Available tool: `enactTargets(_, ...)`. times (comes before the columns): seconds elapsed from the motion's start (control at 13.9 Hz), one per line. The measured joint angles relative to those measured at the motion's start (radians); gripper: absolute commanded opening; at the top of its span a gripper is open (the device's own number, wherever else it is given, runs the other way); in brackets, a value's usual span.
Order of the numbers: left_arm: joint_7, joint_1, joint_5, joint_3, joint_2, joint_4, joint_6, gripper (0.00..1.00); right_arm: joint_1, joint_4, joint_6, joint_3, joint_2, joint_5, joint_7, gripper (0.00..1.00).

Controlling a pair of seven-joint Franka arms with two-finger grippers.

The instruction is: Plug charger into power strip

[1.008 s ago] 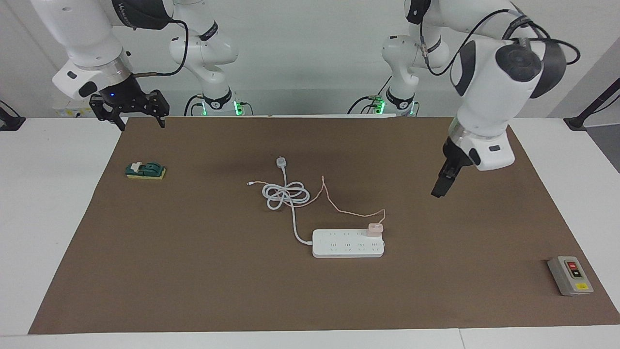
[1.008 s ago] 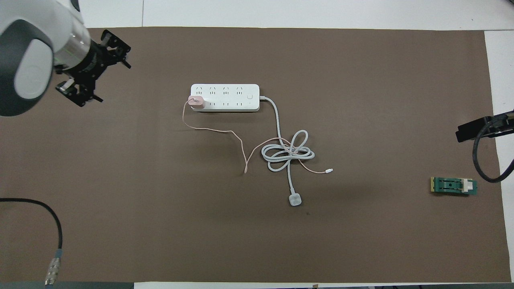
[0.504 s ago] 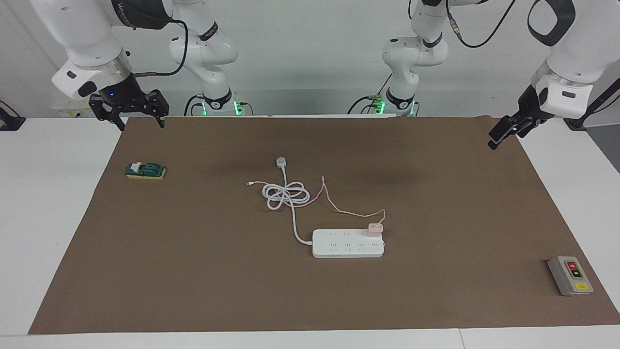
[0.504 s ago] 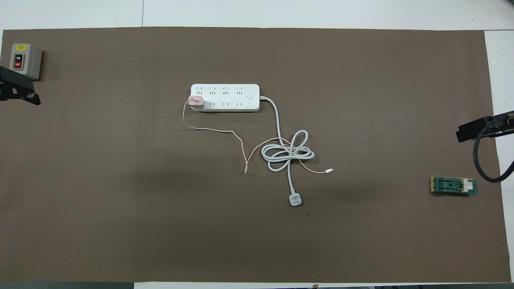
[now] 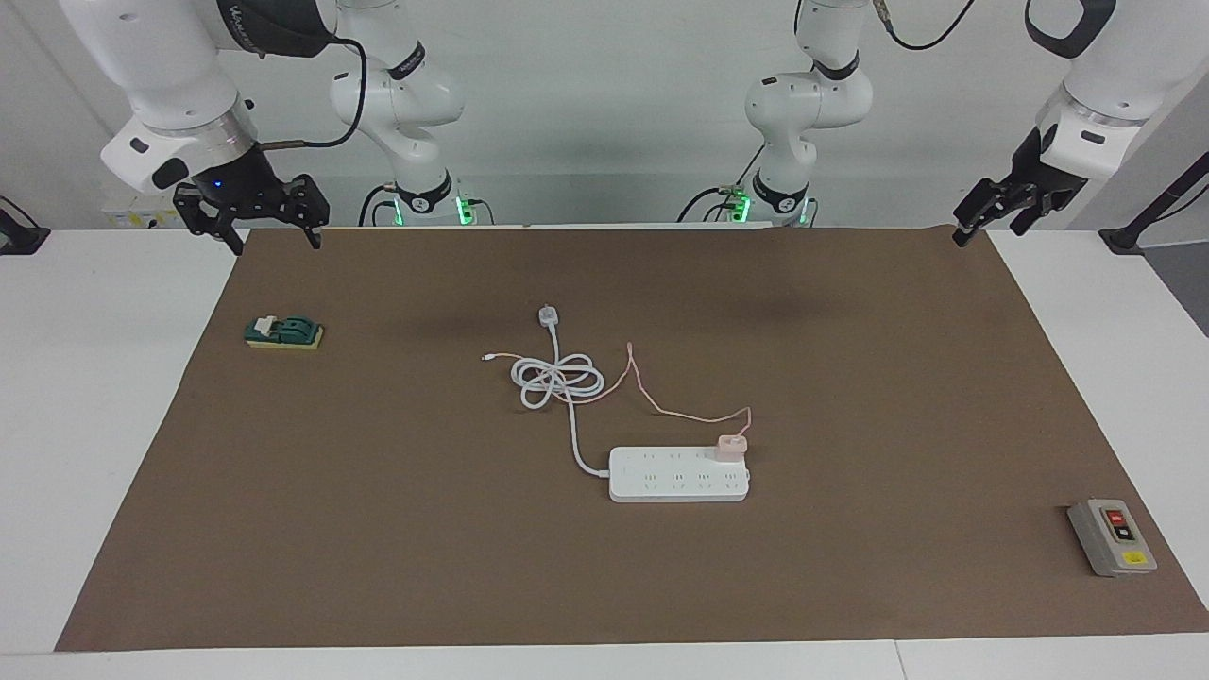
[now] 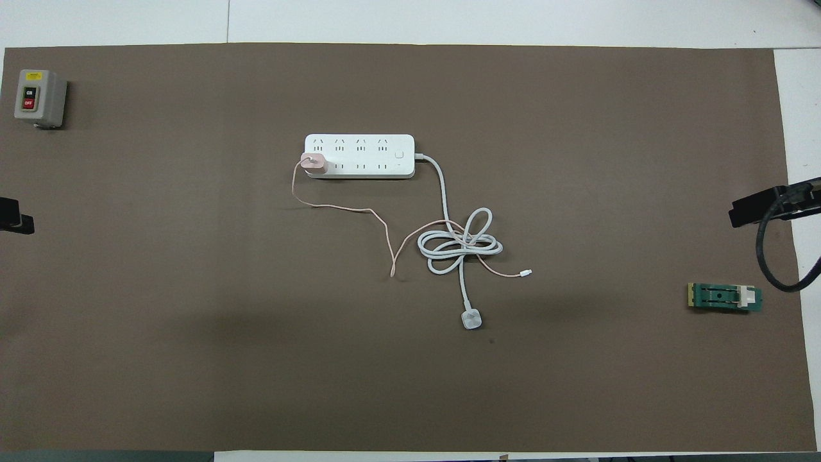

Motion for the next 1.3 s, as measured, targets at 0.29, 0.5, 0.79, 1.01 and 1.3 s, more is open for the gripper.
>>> enactTargets(0.29,0.000,-0.002,-0.057,-0.013,0.032,0.004,0.024,1.00,0.000,0.000,0.000,0.000,0.000,0.000,0.000,1.00)
enactTargets(0.5,0.000,-0.011,-0.060,-0.017,0.079,0.062,-0.023,1.00,0.000,0.000,0.000,0.000,0.000,0.000,0.000,1.00)
enactTargets(0.79,0.001,-0.025,-0.060,-0.023,0.102,0.092,-0.050,1.00,0.000,0.000,0.000,0.000,0.000,0.000,0.000,1.00)
enactTargets(1.01,0.005,-0.048,-0.025,-0.024,0.104,0.092,-0.052,1.00,0.000,0.000,0.000,0.000,0.000,0.000,0.000,1.00)
enactTargets(1.3,0.006,-0.077,0.019,-0.024,0.105,0.093,-0.052,1.00,0.000,0.000,0.000,0.000,0.000,0.000,0.000,1.00)
